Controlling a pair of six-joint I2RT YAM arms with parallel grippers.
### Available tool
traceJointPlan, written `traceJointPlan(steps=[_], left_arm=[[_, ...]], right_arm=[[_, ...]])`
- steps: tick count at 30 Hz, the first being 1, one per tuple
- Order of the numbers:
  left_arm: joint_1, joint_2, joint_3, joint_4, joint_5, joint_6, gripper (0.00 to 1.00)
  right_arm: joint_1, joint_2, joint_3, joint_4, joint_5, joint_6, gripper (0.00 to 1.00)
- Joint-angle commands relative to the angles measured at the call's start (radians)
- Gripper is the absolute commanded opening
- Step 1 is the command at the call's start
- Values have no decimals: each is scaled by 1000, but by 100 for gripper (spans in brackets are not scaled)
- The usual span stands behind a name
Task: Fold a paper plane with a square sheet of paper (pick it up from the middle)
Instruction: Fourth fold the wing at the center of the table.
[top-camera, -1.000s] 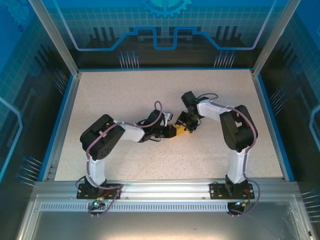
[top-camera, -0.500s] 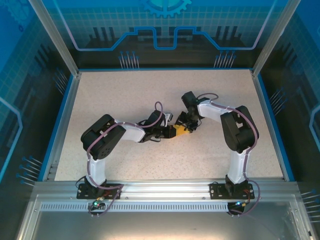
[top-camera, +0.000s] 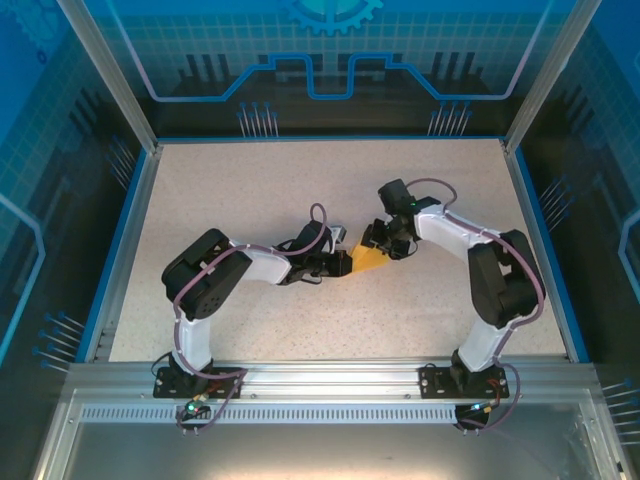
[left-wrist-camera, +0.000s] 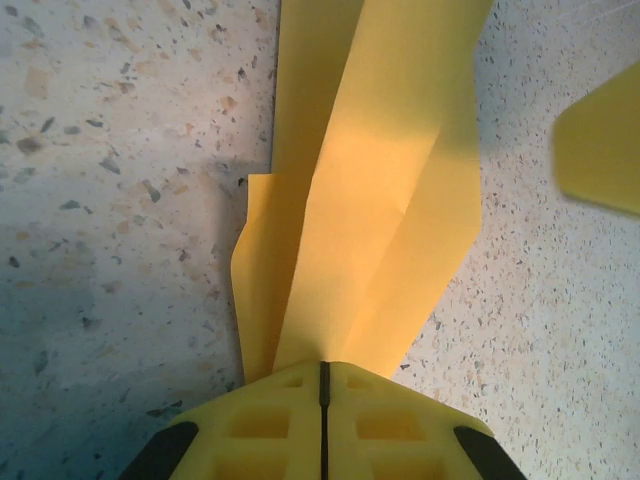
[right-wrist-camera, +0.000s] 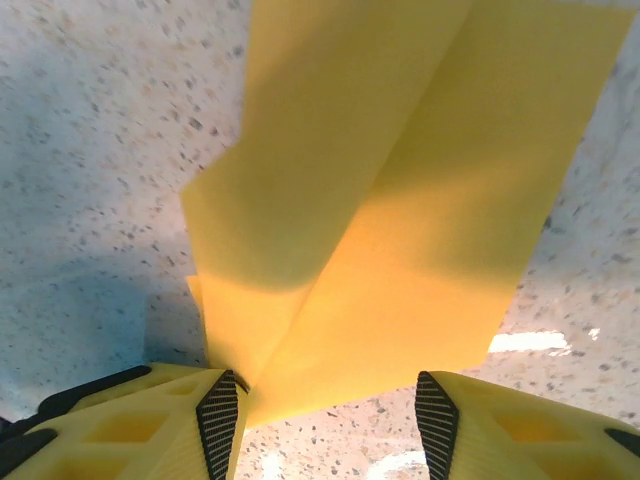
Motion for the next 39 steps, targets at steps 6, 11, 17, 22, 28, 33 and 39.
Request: traceJointPlan(steps=[6, 11, 17, 22, 28, 33, 39], left_arm=[[-11, 32, 10, -125, -36, -1, 9], [-10, 29, 13, -124, -36, -6, 8], [-12, 23, 15, -128, -33, -6, 8], [-13, 14, 17, -132, -30, -7, 8], [-13, -28, 20, -138, -24, -11, 11], [-12, -90, 29, -143, -23, -19, 21], [-9, -130, 54, -158, -47, -30, 24]], right_arm=[[-32, 74, 17, 46, -47, -164, 48], [-50, 104, 22, 73, -58, -174, 43], [-67, 131, 28, 115, -100, -198, 43], [-72, 161, 40, 98, -78, -193, 43], [-74, 205, 62, 32, -4, -171, 40], [-74, 220, 55, 8, 42, -151, 38], [-75, 227, 40, 14, 59, -149, 35]])
